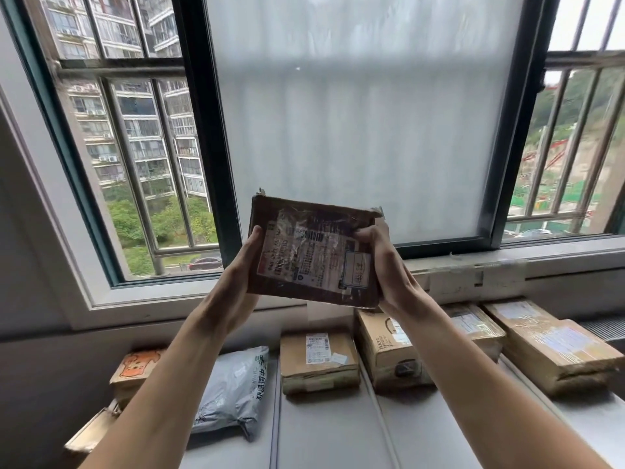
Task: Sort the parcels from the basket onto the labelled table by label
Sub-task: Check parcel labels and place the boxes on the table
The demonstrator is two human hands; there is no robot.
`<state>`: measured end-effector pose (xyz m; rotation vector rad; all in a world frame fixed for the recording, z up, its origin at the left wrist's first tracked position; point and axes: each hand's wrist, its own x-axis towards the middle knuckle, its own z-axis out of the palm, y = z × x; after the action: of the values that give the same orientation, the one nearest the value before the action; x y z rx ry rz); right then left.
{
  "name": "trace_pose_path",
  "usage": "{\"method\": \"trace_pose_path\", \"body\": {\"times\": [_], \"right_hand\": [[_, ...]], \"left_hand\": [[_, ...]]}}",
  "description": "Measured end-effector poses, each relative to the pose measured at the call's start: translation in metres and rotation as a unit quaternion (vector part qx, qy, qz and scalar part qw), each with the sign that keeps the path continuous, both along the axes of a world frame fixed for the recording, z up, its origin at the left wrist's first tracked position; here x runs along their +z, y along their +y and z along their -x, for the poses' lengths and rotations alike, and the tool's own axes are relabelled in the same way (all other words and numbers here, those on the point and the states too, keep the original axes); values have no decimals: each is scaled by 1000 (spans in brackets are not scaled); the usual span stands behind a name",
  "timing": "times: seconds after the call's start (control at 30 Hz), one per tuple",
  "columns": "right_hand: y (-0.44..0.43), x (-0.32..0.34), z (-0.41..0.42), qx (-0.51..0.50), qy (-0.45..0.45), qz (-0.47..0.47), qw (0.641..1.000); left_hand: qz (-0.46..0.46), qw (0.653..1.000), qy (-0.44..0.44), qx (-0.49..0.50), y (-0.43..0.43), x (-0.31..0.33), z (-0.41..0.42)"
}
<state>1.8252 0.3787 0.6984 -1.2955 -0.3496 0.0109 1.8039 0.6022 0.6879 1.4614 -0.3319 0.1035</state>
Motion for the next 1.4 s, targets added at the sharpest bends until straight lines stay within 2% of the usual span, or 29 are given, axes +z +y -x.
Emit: {"method": "trace_pose_path", "body": {"times": [0.07,0.17,0.23,0.33,0.43,0.53,0.63,0.73,0.93,1.4], "right_hand": [[5,-2,-1,-15,-5,-48,999],[16,-7,0,-18,23,-148,989],[25,-12,1,2,59,-217,974],[43,-14,7,38,78,-269,959],[53,-11,14,12,66,-251,966],[45,-22,11,-29,58,-204,977],[31,-34,1,-40,53,-122,990],[19,-40,-5,-10,42,-91,995],[20,-41,-4,0,22,-89,996],[29,-50,-8,-8,60,-110,992]], "left_hand": [[61,998,-16,7,1,0,-4],[222,973,15,67,-6,3,-1],[229,969,17,90,-20,0,0],[197,980,-1,41,-48,-12,-2],[218,974,-46,42,-62,-15,2],[233,970,-45,49,-53,-13,4],[162,984,-35,58,-38,-10,3],[103,993,-16,55,-31,-6,6],[76,996,36,37,-36,-3,14],[79,996,46,23,-22,-11,-3]]}}
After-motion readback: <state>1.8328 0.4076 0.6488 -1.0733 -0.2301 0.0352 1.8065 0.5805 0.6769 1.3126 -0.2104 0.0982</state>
